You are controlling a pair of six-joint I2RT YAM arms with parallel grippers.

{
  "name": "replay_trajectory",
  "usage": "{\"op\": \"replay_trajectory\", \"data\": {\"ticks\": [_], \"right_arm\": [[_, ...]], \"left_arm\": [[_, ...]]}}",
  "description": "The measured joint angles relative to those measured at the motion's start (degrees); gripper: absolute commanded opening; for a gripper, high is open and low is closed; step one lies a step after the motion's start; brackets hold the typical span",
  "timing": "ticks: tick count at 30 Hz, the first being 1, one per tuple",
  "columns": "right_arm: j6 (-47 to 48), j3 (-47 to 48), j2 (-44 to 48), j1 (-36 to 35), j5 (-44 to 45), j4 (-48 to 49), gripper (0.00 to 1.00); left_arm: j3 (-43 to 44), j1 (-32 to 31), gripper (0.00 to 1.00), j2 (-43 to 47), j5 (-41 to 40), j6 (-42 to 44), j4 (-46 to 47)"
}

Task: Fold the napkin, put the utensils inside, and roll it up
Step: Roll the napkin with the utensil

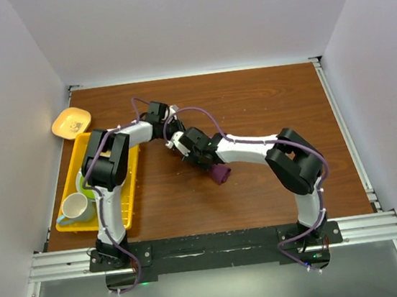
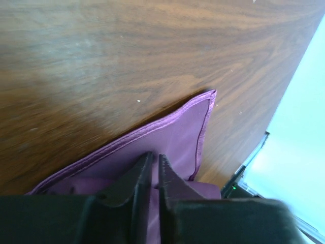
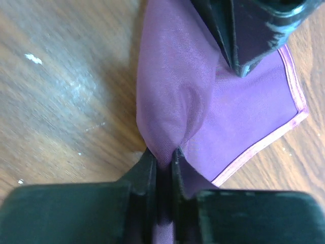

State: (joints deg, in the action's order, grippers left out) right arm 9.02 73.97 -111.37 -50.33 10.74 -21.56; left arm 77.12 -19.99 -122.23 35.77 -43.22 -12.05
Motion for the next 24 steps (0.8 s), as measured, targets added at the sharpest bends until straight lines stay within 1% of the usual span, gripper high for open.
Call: {"op": "replay_trajectory", "data": {"ticks": [2,4,5,9,13,16,17,18,20,22,24], "right_arm": [[-0.5,0.4,-0.1,1.0,-2.7,0.2,0.00],[-1.5,1.4,-0.6,2.5,-7.5,0.2,0.00],[-2.2,1.7,-0.8,3.5,-10.4,0.4,0.00],[-6.2,1.7,-1.1,8.8,-22.5,0.8,0.00],[-12.8,1.6,-3.6,15.0,-37.8,2.8,0.00],[-19.7,1.3,-6.9,18.9,-49.7,6.6,0.00],[-22.0,0.9,-7.8,19.8,-52.5,8.3,0.00],[-25.2,-0.3,-8.7,20.9,-56.3,11.4,0.00],[-30.2,-2.6,-9.9,22.4,-61.4,16.2,0.00],[-33.2,-3.8,-10.7,23.4,-64.4,19.0,0.01],[-35.3,-4.3,-11.7,24.2,-67.1,21.3,0.01]], "left_arm": [[0.8,0.2,0.34,0.8,-1.5,0.9,-1.9],[1.2,0.8,0.36,2.1,-3.7,2.1,-3.7],[1.2,1.4,0.39,3.1,-4.7,2.5,-4.5],[1.2,5.6,0.43,8.1,-7.2,4.3,-6.0],[1.2,9.1,0.43,13.9,-9.1,5.6,-5.9],[0.9,9.5,0.40,17.1,-8.6,5.8,-4.5],[0.4,9.4,0.34,17.7,-7.6,5.6,-3.1],[-0.9,9.2,0.32,18.3,-6.3,5.2,-0.9],[-4.6,8.6,0.27,18.9,-4.0,3.5,3.7],[-9.1,7.8,0.21,18.8,-1.9,1.7,8.2],[-13.0,6.4,0.19,18.1,0.0,-0.7,12.6]]}}
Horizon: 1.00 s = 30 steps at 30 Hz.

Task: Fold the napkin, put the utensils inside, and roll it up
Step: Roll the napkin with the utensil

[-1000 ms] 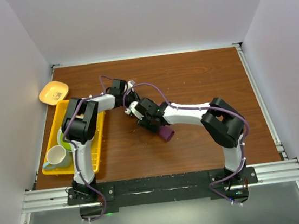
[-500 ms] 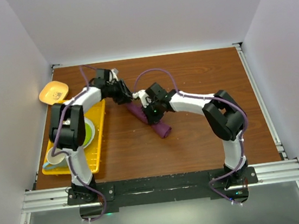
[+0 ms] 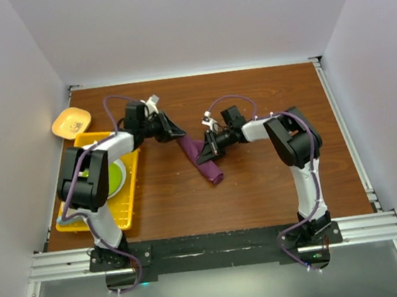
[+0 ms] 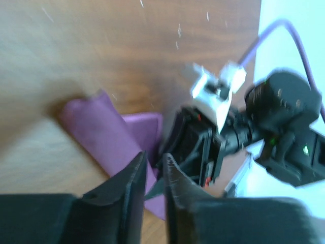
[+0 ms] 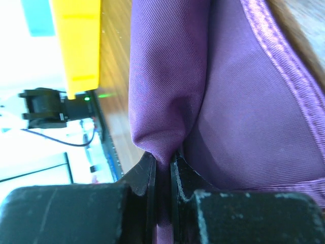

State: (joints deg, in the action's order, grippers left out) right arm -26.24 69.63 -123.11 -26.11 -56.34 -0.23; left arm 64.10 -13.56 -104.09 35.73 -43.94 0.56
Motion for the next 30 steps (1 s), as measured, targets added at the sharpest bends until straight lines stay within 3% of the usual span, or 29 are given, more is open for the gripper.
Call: {"op": "replay_trajectory", "data": {"ticks": [5,10,13,17,21,30], "right_arm": [[-1.3,-0.9,-0.7,1.2,-2.8,1.9,0.04],[-0.4,-0.9,-0.7,1.4,-3.1,0.7,0.16],[0.5,-0.5,-0.7,1.5,-2.4,-1.9,0.26],[2.0,1.2,0.2,1.5,-0.7,-7.4,0.46],[5.6,2.1,3.7,1.4,3.9,-13.8,0.58],[16.0,1.2,14.6,0.6,15.4,-26.1,0.61]], "left_arm": [[-3.6,-4.6,0.15,-4.5,2.6,-5.0,11.3],[-3.8,-6.0,0.12,-9.3,2.6,-7.1,17.9],[-3.4,-5.8,0.11,-11.6,1.7,-7.3,17.6],[-3.2,-5.8,0.10,-13.2,1.3,-7.0,18.1],[-3.2,-5.9,0.10,-13.3,1.1,-5.9,18.3],[-2.3,-5.9,0.10,-13.7,1.0,-4.6,17.5]]}}
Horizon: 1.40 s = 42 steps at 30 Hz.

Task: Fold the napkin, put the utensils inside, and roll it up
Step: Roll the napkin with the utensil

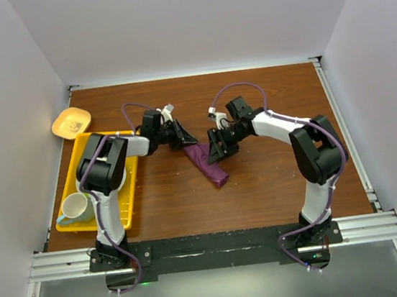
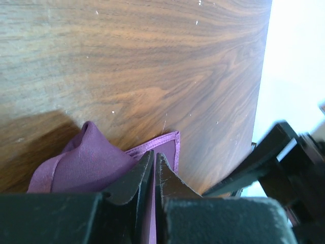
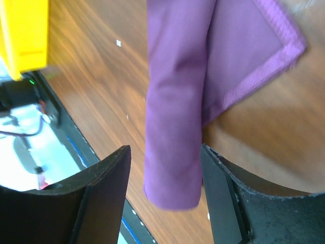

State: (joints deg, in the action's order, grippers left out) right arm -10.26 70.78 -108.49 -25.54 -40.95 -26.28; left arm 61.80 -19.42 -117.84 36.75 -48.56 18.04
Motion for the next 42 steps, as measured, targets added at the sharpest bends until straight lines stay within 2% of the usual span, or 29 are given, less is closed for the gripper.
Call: {"op": "replay_trajectory", "data": {"ticks": [3,9,12,14,15,17,18,24,31,34,35,42], "right_arm": [[1.3,-3.0,2.7,-1.2,2.3,-0.2,0.60],[1.3,-8.9,3.7,-4.1,8.1,0.1,0.50],[1.4,-10.1,6.0,-4.8,13.7,0.2,0.51],[1.5,-10.4,7.0,-5.0,16.1,-0.1,0.56],[1.7,-10.4,7.7,-5.2,17.6,-0.3,0.64],[2.7,-10.0,9.5,-6.0,20.6,-1.0,0.72],[3.1,-9.7,10.1,-6.5,21.6,-1.4,0.98],[7.9,-3.4,11.9,-12.6,28.5,-2.1,0.98],[12.5,6.5,5.1,-17.5,37.5,-2.8,0.98],[14.2,8.4,1.5,-19.5,41.4,-2.6,0.89],[14.8,8.5,0.4,-20.5,43.1,-2.7,0.83],[16.4,9.0,-3.2,-25.9,49.4,-2.6,0.75]], "left_arm": [[1.0,0.0,0.10,-0.5,0.0,0.2,-1.0],[3.8,0.0,0.10,-1.5,-0.5,0.5,-5.8],[5.3,0.0,0.10,-2.0,-1.0,1.4,-8.5],[6.3,0.0,0.10,-2.3,-1.2,1.9,-10.2],[7.0,0.0,0.11,-2.6,-1.2,2.4,-11.2],[8.7,0.0,0.11,-3.2,-1.3,3.2,-13.8],[9.3,0.0,0.13,-3.3,-1.4,3.4,-15.0],[13.5,0.0,0.19,-3.5,-2.8,4.6,-23.4],[18.8,0.2,0.26,-3.5,-3.5,4.0,-31.2],[20.3,0.8,0.29,-3.5,-4.1,3.1,-33.1],[20.7,1.4,0.30,-3.4,-4.4,2.7,-33.7],[21.7,6.6,0.30,-0.6,-7.9,2.8,-39.1]]}}
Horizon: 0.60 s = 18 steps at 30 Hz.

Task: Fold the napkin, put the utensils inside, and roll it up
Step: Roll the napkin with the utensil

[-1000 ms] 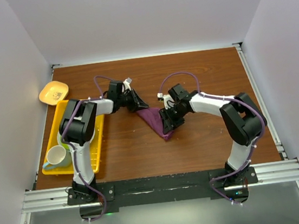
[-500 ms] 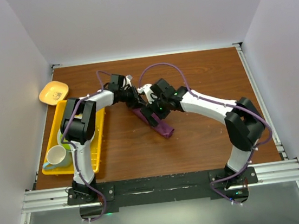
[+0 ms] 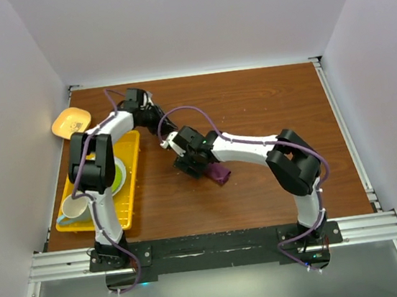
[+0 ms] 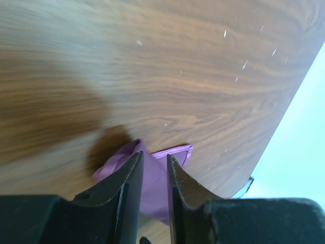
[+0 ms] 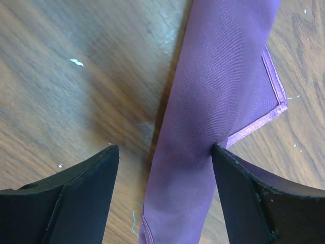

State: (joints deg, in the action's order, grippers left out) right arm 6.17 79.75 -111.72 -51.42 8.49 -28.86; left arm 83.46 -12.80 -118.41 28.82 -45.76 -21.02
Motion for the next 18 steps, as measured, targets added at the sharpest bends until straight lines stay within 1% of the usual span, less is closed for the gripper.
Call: {"op": "replay_trajectory", "data": {"ticks": [5,10,11,12,14,16,17,18], "right_arm": [[0.2,0.0,-0.7,-1.0,3.7,0.9,0.75],[0.6,0.0,-2.8,-0.9,7.0,2.0,0.65],[0.8,0.0,-2.7,-0.9,7.5,2.4,0.56],[0.8,-0.1,-2.8,-0.9,7.8,2.8,0.51],[1.1,-0.1,-3.2,-0.9,8.6,3.3,0.44],[1.1,-0.1,-3.4,-1.0,8.9,3.5,0.38],[0.9,-0.1,-3.4,-0.9,8.8,3.5,0.33],[0.7,-0.1,-3.4,-0.8,8.5,3.5,0.31]], "left_arm": [[-0.4,2.1,0.30,4.5,-1.3,0.5,-1.4],[-4.7,1.7,0.30,9.5,-0.8,0.5,-0.8],[-5.6,1.7,0.30,10.1,-0.7,0.6,-0.8],[-6.4,1.6,0.30,10.6,-0.7,0.6,-0.7],[-8.1,1.6,0.30,11.3,-0.6,0.6,-0.7],[-9.5,1.6,0.30,11.9,-0.5,0.9,-0.7],[-10.0,1.6,0.30,12.1,-0.5,1.0,-0.8],[-10.3,1.6,0.30,12.3,-0.5,1.4,-0.9]]}}
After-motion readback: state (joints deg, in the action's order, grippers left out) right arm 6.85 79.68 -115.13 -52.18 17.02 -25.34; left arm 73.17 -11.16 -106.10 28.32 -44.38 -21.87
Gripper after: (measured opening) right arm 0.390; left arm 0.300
